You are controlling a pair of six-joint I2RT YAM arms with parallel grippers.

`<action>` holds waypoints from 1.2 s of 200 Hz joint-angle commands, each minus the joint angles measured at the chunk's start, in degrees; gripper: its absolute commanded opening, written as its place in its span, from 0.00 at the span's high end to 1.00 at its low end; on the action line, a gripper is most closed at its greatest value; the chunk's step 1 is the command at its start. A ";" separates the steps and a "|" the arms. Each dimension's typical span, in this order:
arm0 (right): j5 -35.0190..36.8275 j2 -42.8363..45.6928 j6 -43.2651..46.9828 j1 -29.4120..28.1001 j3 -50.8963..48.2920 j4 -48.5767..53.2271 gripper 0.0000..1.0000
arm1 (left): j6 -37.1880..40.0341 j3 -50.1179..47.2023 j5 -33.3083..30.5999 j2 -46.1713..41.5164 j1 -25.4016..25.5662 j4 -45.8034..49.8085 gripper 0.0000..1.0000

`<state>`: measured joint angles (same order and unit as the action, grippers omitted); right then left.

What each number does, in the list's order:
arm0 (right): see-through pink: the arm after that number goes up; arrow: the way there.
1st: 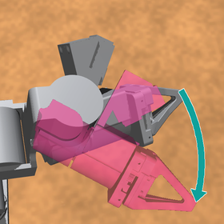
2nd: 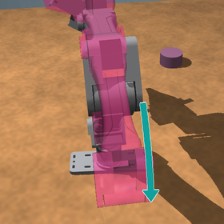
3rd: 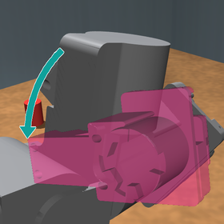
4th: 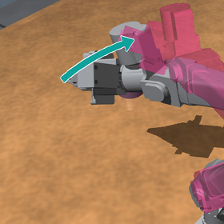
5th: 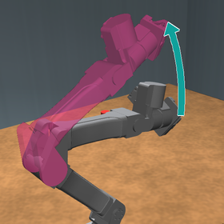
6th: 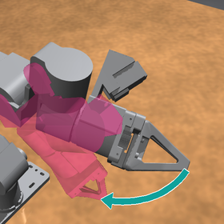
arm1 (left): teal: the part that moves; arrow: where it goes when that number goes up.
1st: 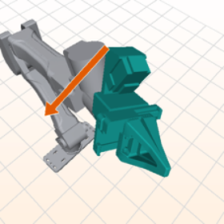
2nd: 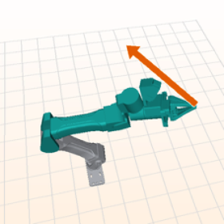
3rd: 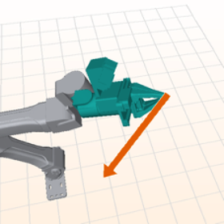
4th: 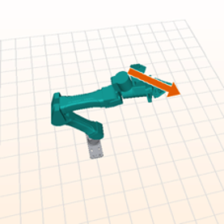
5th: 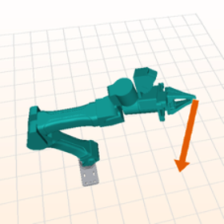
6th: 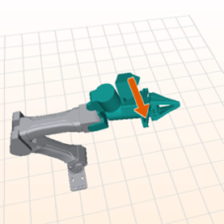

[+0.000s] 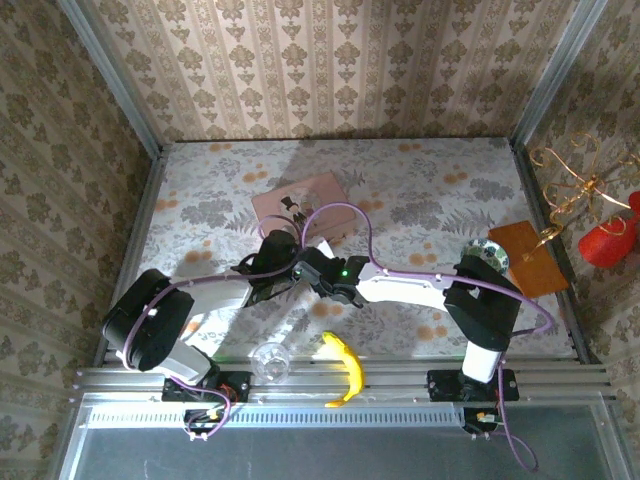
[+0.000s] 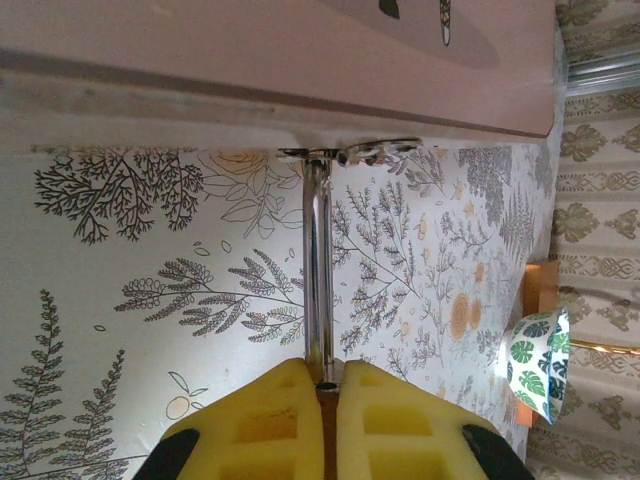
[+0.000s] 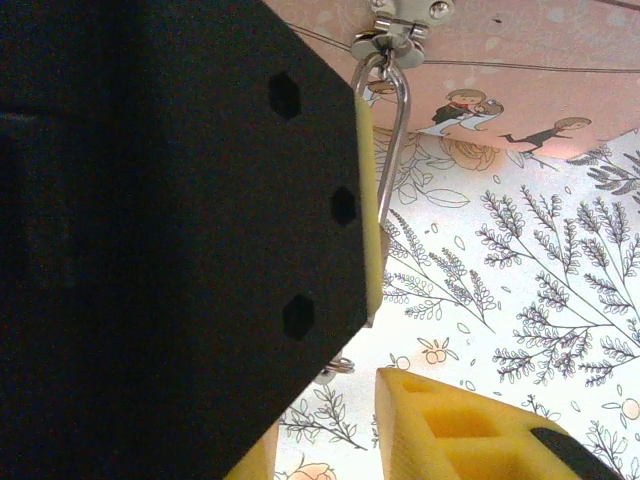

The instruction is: Unlock the padlock with the key

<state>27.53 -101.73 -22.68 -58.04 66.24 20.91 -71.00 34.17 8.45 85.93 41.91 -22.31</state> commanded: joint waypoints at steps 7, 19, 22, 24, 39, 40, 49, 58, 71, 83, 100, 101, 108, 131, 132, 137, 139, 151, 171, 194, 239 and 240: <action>4.34 -1.27 -0.35 -0.15 2.27 -0.49 0.70 | -0.11 2.13 1.76 0.84 0.35 -1.07 1.00; 5.52 -1.69 -0.46 -0.14 2.66 -0.43 0.70 | -0.10 2.21 1.90 1.00 0.36 -1.14 1.00; 5.78 -1.72 -0.52 -0.14 2.73 -0.50 0.71 | -0.10 2.29 1.92 1.04 0.36 -1.16 1.00; 5.89 -1.78 -0.52 -0.14 2.75 -0.56 0.71 | -0.08 2.30 1.92 1.14 0.36 -1.16 1.00; 6.40 -1.96 -0.45 -0.14 2.84 -1.30 0.73 | -0.21 2.30 2.14 1.39 0.34 -1.25 1.00; 6.44 -1.97 -0.44 -0.14 2.84 -1.35 0.73 | -0.20 2.30 2.12 1.41 0.35 -1.25 1.00; 6.57 -2.09 -0.36 -0.14 2.93 -1.73 0.74 | -0.27 2.30 2.23 1.54 0.34 -1.47 1.00; 6.62 -2.24 -0.43 -0.06 3.01 -2.05 0.74 | -0.30 2.30 2.27 1.55 0.29 -1.59 1.00; 6.66 -2.45 -0.75 0.11 2.87 -2.65 0.76 | -0.25 2.22 2.27 1.57 0.35 -1.60 1.00; 6.84 -2.53 -0.96 0.25 2.22 -3.84 0.77 | -0.19 2.21 2.28 1.51 0.45 -1.69 1.00; 6.91 -2.51 -1.44 0.47 0.84 -6.28 0.77 | -0.32 2.13 2.44 1.44 0.41 -1.86 1.00; 6.96 -2.55 -1.47 0.47 0.74 -6.52 0.77 | -0.30 2.13 2.45 1.48 0.39 -1.86 1.00; 7.18 -2.54 -1.50 0.47 0.08 -7.94 0.77 | -0.28 2.04 2.45 1.44 0.38 -2.01 1.00; 8.75 -2.01 -1.71 0.52 -3.13 -13.00 0.77 | -0.31 1.95 2.79 1.02 0.37 -2.21 1.00; 8.89 -2.00 -1.73 0.54 -3.26 -13.22 0.77 | -0.30 1.95 2.80 1.01 0.37 -2.17 1.00; 9.19 -1.81 -1.69 0.56 -4.14 -14.62 0.77 | -0.26 1.97 2.89 0.94 0.36 -2.21 1.00; 9.31 -1.76 -1.70 0.56 -4.46 -15.09 0.77 | -0.21 1.96 2.96 0.85 0.36 -2.24 1.00; 10.20 -1.38 -1.78 0.56 -5.85 -17.18 0.77 | -0.18 1.95 3.15 0.74 0.31 -2.24 1.00; 11.26 -0.98 -1.50 0.56 -7.55 -20.07 0.78 | -0.02 1.99 3.37 0.59 0.21 -2.26 1.00; 12.03 -1.19 -1.89 0.87 -7.96 -20.83 0.80 | -0.01 1.95 3.59 0.69 0.26 -2.48 1.00; 11.84 -0.94 -4.11 2.00 -9.93 -22.28 0.97 | 0.05 1.61 3.68 0.11 0.25 -2.55 1.00; 11.76 -0.84 -4.17 2.03 -10.09 -22.47 0.97 | 0.02 1.60 3.68 0.07 0.27 -2.51 1.00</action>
<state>35.00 -102.37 -24.03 -58.67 58.11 2.50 -70.96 34.83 8.05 87.29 41.12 -23.62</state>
